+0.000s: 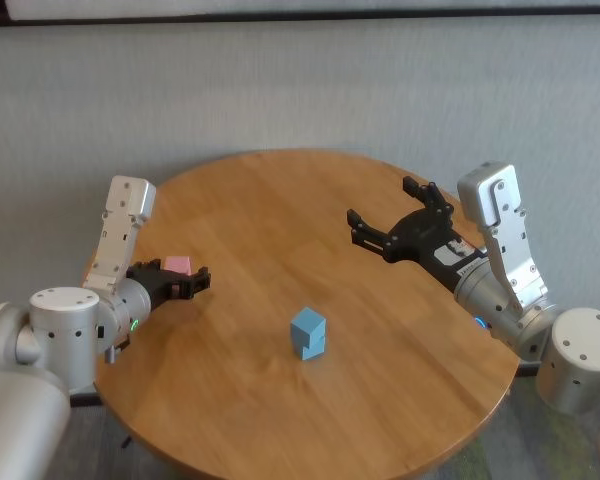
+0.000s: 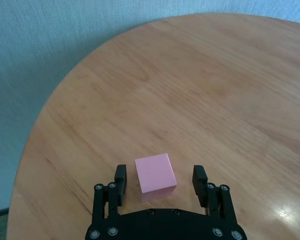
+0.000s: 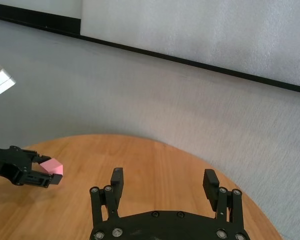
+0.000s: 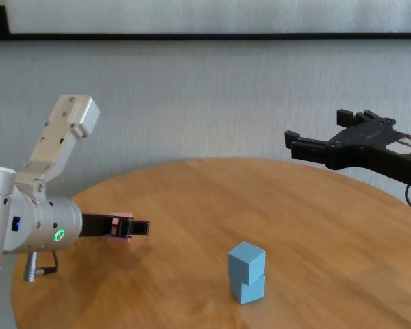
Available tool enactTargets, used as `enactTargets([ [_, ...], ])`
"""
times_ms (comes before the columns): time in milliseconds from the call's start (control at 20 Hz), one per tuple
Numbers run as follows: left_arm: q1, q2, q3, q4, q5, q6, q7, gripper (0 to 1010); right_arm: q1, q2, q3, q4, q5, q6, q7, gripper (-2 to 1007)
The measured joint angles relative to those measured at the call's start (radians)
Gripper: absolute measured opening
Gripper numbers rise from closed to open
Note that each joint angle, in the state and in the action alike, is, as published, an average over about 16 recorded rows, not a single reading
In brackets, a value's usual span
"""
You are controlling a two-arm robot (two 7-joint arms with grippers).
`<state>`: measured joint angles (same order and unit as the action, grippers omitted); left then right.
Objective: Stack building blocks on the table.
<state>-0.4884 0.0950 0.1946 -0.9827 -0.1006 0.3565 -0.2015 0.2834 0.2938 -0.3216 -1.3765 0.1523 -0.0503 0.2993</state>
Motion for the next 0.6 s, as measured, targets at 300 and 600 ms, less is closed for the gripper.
enactTargets([
  [300,0.001,0.000,0.001,-0.001,0.000,-0.001,0.001,674,0.000,0.000,0.000,0.000,0.000,0.000,0.000,1005],
  [600,0.001,0.000,0.001,-0.001,0.000,-0.001,0.001,503,0.000,0.000,0.000,0.000,0.000,0.000,0.000,1005],
])
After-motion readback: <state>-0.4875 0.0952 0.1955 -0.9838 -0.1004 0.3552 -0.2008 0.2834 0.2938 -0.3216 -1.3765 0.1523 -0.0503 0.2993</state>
